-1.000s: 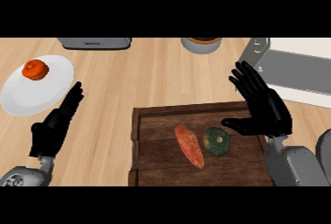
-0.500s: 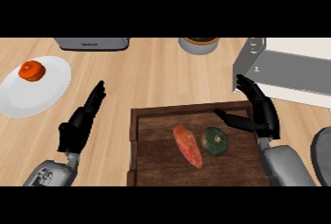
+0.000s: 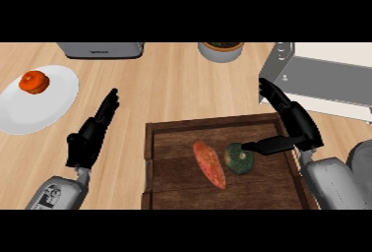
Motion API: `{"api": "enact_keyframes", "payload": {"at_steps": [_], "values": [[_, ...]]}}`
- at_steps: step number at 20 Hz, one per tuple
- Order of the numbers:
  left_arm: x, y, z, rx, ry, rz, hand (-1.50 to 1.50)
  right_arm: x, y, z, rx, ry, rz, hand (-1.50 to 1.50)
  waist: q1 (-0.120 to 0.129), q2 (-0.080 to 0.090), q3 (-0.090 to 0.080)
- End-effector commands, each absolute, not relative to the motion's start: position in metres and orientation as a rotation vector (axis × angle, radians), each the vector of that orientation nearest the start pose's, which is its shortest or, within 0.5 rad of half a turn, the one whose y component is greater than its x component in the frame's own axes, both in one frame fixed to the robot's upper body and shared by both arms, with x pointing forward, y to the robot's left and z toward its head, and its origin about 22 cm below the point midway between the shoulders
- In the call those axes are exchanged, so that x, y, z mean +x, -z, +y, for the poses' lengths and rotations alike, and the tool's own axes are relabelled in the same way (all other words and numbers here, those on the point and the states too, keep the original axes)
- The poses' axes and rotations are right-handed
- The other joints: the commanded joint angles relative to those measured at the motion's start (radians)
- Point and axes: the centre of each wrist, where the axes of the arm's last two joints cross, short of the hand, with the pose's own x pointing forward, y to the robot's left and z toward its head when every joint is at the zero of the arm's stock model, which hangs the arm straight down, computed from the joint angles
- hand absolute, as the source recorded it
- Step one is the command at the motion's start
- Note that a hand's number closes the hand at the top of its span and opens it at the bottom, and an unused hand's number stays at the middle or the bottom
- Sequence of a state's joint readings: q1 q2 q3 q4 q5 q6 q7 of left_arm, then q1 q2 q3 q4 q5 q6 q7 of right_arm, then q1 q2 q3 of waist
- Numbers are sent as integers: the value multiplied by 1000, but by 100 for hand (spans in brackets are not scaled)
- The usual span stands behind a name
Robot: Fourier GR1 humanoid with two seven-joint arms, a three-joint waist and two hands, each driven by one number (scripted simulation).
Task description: Pick the sweet potato from the tray and place it in the tiered shelf
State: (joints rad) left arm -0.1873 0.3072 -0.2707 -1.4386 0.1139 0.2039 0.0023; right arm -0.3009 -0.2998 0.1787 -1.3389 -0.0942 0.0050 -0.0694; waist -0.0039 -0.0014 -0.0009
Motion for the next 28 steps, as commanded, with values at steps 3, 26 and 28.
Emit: {"api": "enact_keyframes", "payload": {"at_steps": [3, 26, 28], "values": [[287, -25, 226, 120, 231, -1564, 0, 310, -95, -214, -45, -644, -1572, -150, -2, -4, 0], [278, -7, 221, 81, 255, -1571, 0, 254, -182, -128, -303, -1211, -1241, -150, 5, 0, 1], [300, -20, 228, 100, 243, -1580, 0, 248, -176, -144, -314, -1229, -1247, -150, 1, 1, 1]]}}
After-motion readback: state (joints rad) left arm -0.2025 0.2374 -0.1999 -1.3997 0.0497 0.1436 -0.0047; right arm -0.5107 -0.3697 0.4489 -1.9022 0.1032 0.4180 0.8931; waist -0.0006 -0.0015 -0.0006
